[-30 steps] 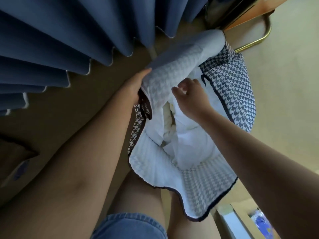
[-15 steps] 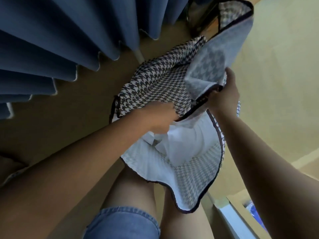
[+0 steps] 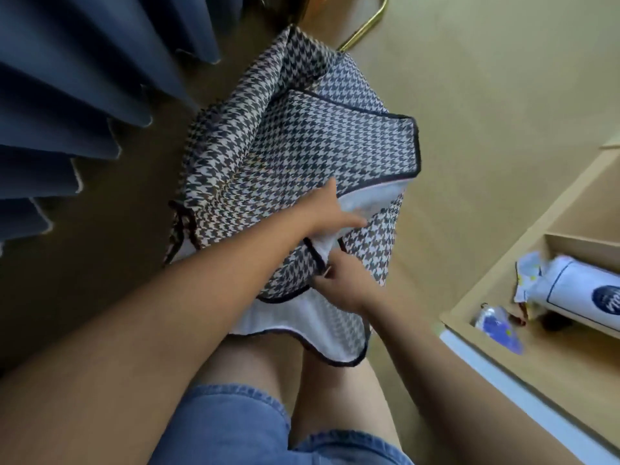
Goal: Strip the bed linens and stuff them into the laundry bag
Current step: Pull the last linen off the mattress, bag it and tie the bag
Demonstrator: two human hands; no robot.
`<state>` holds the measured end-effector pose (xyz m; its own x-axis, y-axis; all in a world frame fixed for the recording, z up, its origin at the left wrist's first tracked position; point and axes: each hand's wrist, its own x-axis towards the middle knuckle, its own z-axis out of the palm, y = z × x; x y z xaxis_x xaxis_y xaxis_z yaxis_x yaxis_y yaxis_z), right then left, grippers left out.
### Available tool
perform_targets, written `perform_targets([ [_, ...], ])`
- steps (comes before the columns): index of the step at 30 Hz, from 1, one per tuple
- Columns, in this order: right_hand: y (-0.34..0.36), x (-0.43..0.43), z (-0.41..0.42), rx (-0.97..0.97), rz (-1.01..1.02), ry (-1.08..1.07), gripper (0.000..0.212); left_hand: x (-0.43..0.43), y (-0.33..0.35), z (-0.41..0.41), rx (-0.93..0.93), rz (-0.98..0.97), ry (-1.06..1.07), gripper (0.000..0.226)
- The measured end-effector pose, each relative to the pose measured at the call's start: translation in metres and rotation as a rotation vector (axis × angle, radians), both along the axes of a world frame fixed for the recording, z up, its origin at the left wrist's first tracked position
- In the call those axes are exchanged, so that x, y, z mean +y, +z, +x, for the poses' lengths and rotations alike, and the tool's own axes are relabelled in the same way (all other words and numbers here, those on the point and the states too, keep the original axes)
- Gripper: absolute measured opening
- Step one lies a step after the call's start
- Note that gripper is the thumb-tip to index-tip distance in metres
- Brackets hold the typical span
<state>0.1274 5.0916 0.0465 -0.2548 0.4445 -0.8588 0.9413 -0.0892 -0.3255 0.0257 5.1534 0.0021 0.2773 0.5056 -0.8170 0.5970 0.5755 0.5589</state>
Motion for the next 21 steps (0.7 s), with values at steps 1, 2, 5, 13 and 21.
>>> perform_targets([
  [1,0.003,0.004,0.002,0.005,-0.072,0.017,0.022,0.000,-0.004,0.005,0.020,0.054,-0.143,0.070],
  [2,0.007,0.010,0.007,0.011,-0.127,-0.021,0.022,-0.004,-0.006,0.008,0.044,0.111,-0.347,0.053],
  [5,0.010,0.033,0.030,-0.034,-0.017,-0.291,0.021,-0.034,-0.007,0.003,0.090,0.194,-1.037,0.033],
  [13,-0.065,0.076,0.043,-0.263,0.355,-0.353,0.057,-0.071,-0.042,-0.026,0.065,-0.519,-0.900,0.101],
  [21,-0.131,0.149,0.042,-0.254,0.312,-0.972,0.098,0.040,-0.071,-0.009,0.198,0.125,0.284,0.050],
])
